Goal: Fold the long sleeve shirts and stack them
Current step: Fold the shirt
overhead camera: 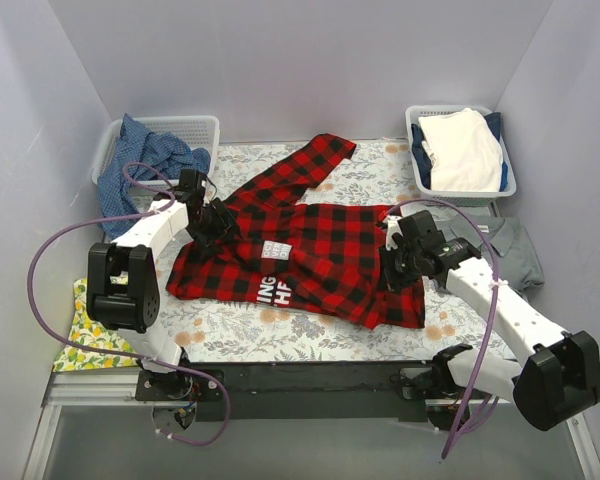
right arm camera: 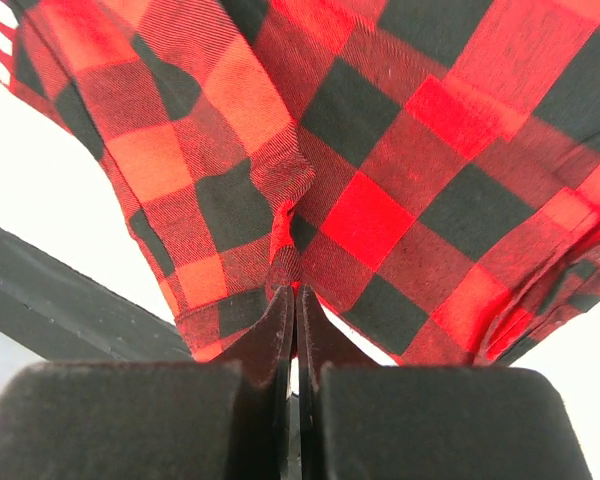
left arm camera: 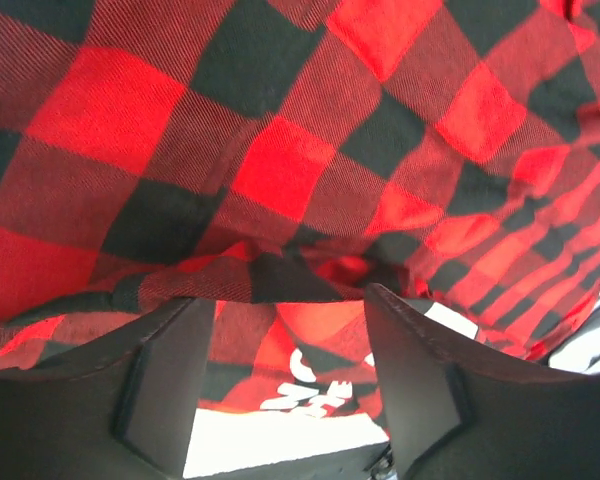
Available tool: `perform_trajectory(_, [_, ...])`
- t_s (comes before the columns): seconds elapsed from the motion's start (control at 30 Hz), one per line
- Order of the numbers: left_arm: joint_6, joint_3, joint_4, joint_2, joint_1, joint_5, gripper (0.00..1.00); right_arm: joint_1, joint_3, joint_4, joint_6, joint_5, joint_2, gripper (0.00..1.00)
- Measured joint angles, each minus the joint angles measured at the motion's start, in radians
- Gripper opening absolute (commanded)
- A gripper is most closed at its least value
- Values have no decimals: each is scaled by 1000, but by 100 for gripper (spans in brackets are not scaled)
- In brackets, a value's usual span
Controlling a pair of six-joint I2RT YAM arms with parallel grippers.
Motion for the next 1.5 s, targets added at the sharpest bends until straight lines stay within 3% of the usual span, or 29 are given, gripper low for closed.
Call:
perform_trajectory(0.1, [-18,8,13,25,1,-12,44,0,35,0,-29,11,-27,1])
perform_trajectory(0.23, [-19,15,29,55,3,-16,14,0,112,15,-66,36,-50,1])
perform_trajectory(0.33, [-17,15,29,64,5,-20,1,0,185,40,-92,55,-55,1])
perform_trajectory(0.63, [-3,2,31,64,6,-38,0,0,420,132,-148,61,-31,1])
perform_trajectory(1.13, [-8,-92,23,-42,16,-70,0,5,437,384,-256,10,81,1])
perform_trajectory(1.33, [-13,-87,6,-136,22,-87,0,5,569,444,-272,-34,229,1])
perform_trajectory(1.5, [-19,-80,1,-188,22,-86,0,5,643,496,-271,-64,238,1])
